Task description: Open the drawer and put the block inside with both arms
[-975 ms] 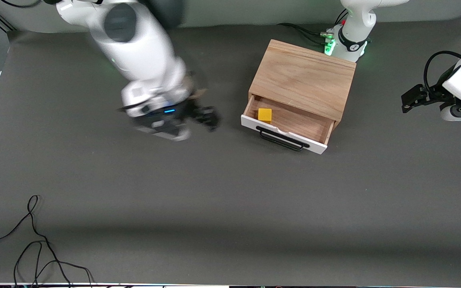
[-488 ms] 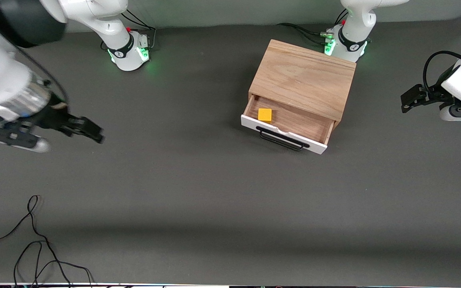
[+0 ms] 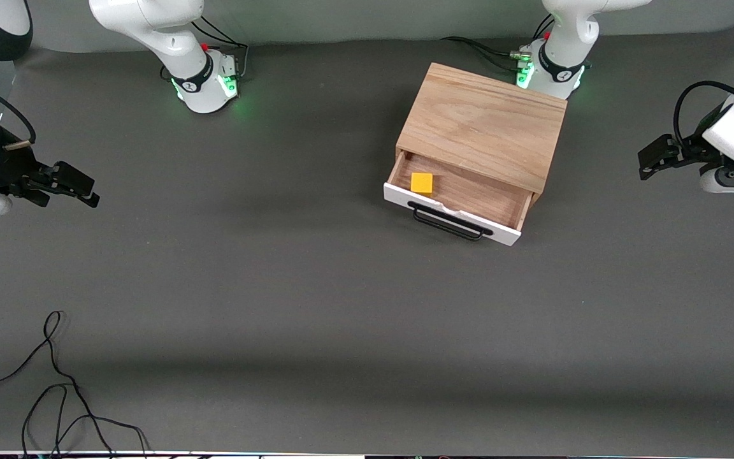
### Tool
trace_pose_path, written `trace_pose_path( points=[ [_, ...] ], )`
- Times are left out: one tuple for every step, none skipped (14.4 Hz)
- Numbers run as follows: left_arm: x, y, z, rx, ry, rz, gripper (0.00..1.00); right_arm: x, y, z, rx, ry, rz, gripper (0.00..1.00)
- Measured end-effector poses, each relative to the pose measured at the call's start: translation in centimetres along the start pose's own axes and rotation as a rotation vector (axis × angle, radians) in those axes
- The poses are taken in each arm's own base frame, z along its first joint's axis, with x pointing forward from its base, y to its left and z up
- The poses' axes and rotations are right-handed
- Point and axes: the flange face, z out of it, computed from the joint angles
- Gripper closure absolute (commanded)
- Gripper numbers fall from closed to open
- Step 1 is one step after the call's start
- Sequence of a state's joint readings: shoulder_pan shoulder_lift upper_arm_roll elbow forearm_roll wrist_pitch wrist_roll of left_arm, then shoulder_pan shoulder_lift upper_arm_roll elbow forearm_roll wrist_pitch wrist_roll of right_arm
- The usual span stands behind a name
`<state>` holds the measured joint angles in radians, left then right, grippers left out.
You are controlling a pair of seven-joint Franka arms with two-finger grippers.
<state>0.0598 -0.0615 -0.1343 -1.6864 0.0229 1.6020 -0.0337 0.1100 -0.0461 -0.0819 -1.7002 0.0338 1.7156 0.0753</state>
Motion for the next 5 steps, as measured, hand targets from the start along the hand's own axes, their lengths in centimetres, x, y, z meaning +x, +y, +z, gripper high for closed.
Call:
trace_pose_path(
  points=[
    [0.0, 0.0, 0.0, 0.0, 0.0, 0.0, 0.0, -0.14, -0.1, 0.1, -0.001, -0.012, -0.013, 0.0],
    [0.0, 0.0, 0.0, 0.0, 0.0, 0.0, 0.0, -0.3, -0.23, 0.21, -0.002, -0.026, -0.021, 0.0],
    [0.0, 0.0, 0.0, 0.0, 0.0, 0.0, 0.0, -0.53, -0.33, 0.33, -0.004, -0.045, -0.026, 0.0],
    [0.0, 0.0, 0.0, 0.0, 0.0, 0.0, 0.0, -0.73, -0.39, 0.34, -0.005, -0.061, -0.029, 0.0],
    [0.0, 0.0, 0.0, 0.0, 0.0, 0.0, 0.0, -0.91, -0.39, 0.18, -0.007, -0.075, -0.031, 0.0]
  ],
)
